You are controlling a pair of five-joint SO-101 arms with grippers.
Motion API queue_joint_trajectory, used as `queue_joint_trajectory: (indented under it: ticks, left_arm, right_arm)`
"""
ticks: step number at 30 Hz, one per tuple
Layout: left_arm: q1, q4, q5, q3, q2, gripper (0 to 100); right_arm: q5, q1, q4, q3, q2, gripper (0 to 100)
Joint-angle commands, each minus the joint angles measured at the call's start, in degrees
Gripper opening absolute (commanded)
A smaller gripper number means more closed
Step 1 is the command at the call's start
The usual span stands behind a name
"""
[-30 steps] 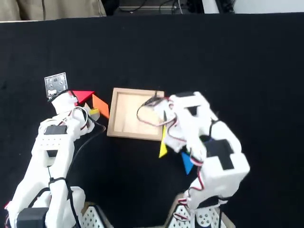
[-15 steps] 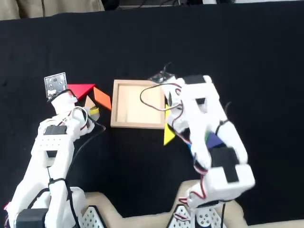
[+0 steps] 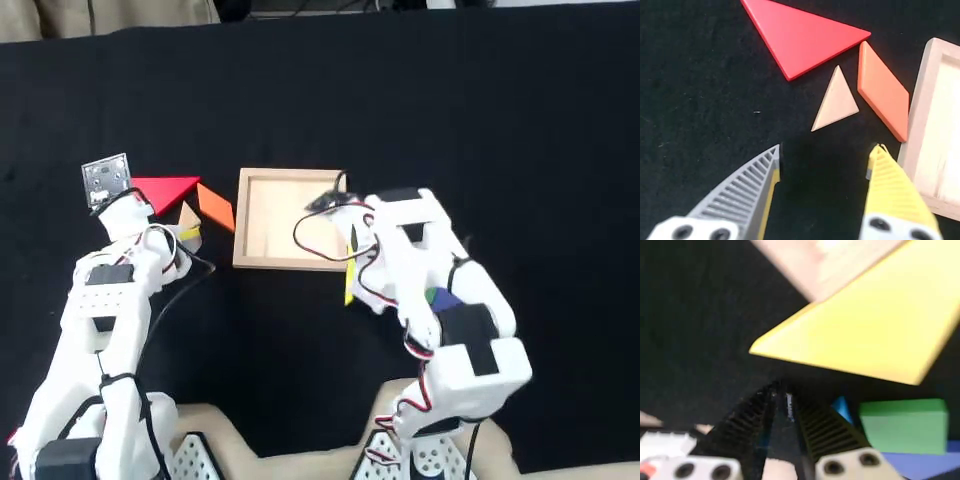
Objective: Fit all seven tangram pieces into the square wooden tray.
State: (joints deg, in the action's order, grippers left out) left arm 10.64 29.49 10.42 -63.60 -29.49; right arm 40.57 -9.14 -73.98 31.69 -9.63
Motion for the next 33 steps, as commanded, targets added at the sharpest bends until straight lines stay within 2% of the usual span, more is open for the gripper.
queue_joint_trajectory:
  ticks: [1, 5, 11, 15, 20, 23, 28, 33]
  left_arm:
    - [0.66, -0.88, 0.44, 0.57, -1.67, 28]
    - [0.66, -0.88, 0.44, 0.57, -1.67, 28]
    - [0.57, -0.35, 0.44, 0.40, -1.67, 28]
    - [1.19, 2.02, 0.44, 1.19, -1.85, 28]
    - [8.57, 13.63, -0.18, 13.58, -8.09, 28]
    - [9.45, 15.47, -6.24, 20.79, -9.23, 28]
    - [7.60, 21.45, -8.00, 33.98, -1.49, 28]
    - [7.08, 24.09, -7.91, 49.01, 12.92, 26]
  right_arm:
    - [3.08, -0.53, -3.43, -0.31, -0.22, 1.1]
    - [3.78, -0.70, -5.89, 0.92, -0.13, 1.1]
    - [10.02, -0.70, -6.24, 6.64, 0.22, 1.1]
    - [9.93, 0.88, -8.09, 5.67, 6.46, 1.1]
    - [3.16, 6.15, -7.91, -1.63, 24.57, 1.1]
    - [-2.73, 9.85, -2.90, -6.37, 31.34, 1.1]
    - [-11.96, 13.01, 0.79, -15.78, 25.98, 1.1]
    - [-12.92, 13.01, 0.62, -29.14, 11.12, 1.1]
